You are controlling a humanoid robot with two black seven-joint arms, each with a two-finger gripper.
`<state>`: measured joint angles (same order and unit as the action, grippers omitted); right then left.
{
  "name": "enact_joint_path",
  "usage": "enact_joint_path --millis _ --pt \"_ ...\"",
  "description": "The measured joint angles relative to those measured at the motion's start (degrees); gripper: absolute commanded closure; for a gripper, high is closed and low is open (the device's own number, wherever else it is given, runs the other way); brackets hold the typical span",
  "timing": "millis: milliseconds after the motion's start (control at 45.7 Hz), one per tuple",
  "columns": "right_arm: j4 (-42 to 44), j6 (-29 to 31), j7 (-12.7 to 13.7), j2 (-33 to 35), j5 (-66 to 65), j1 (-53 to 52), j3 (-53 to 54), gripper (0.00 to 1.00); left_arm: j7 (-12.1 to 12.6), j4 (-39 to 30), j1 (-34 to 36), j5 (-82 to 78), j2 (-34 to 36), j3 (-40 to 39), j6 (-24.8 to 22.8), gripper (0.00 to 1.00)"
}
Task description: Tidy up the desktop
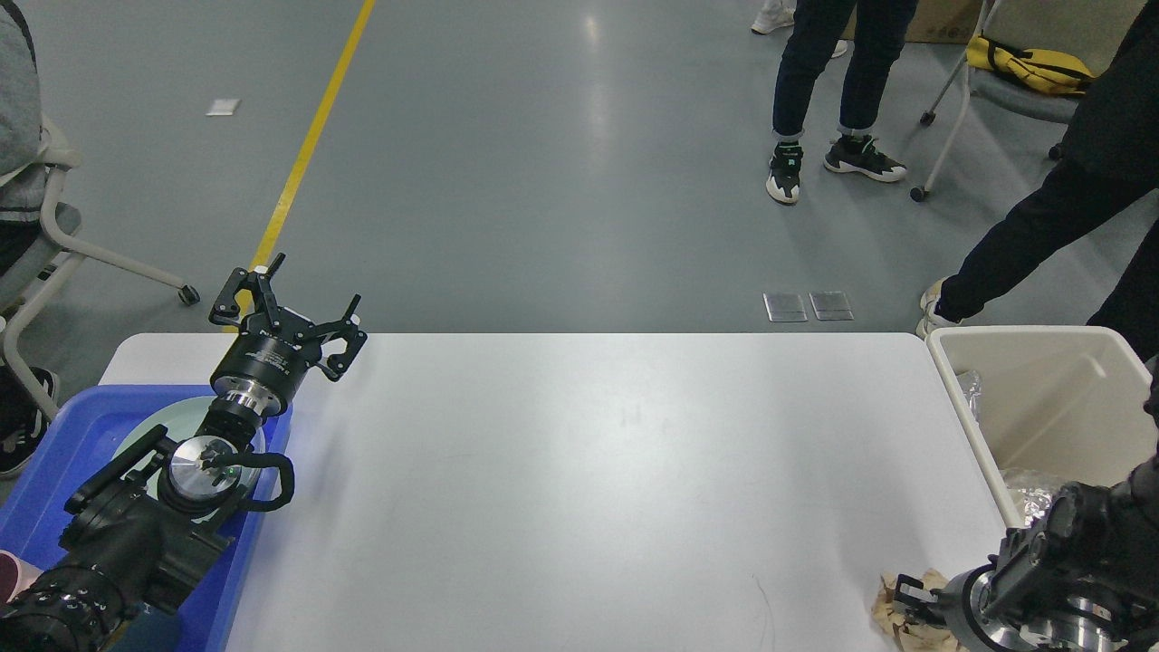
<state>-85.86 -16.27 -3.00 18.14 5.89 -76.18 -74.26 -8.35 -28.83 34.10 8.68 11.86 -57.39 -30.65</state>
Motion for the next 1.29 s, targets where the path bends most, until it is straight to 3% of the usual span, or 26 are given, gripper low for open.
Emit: enact_joint_path --millis 328,504,613,788,920,1117,1292 --pt "-2.5 0.0 -0.3 0.5 -0.7 -3.8 -1.1 1.00 0.0 0.0 0.0 0.0 0.0 0.0 0.0 0.04" --pt "-6.6 4.5 -0.8 0.7 -3.2 -12.5 -2.2 1.00 0.0 0.0 0.0 0.0 0.0 0.0 0.0 0.04" --pt "-7.7 12.0 -1.1 0.8 -4.6 -21.7 -2.5 1.00 0.0 0.0 0.0 0.0 0.0 0.0 0.0 0.04" --pt "-7.8 32.9 -3.7 0.9 -5.0 -42.4 -1.7 1.00 0.0 0.0 0.0 0.0 0.0 0.0 0.0 0.04" --pt "-7.8 45.1 -4.1 0.6 -5.0 -55.7 1.5 1.00 0.0 0.0 0.0 0.0 0.0 0.0 0.0 0.04" --pt "-7.3 46.7 -3.5 0.7 -5.1 -57.0 1.3 1.00 0.0 0.0 0.0 0.0 0.0 0.0 0.0 0.04" --pt "-2.3 42.4 -3.4 2.7 -7.4 -47.6 -3.3 1.00 0.0 0.0 0.0 0.0 0.0 0.0 0.0 0.04"
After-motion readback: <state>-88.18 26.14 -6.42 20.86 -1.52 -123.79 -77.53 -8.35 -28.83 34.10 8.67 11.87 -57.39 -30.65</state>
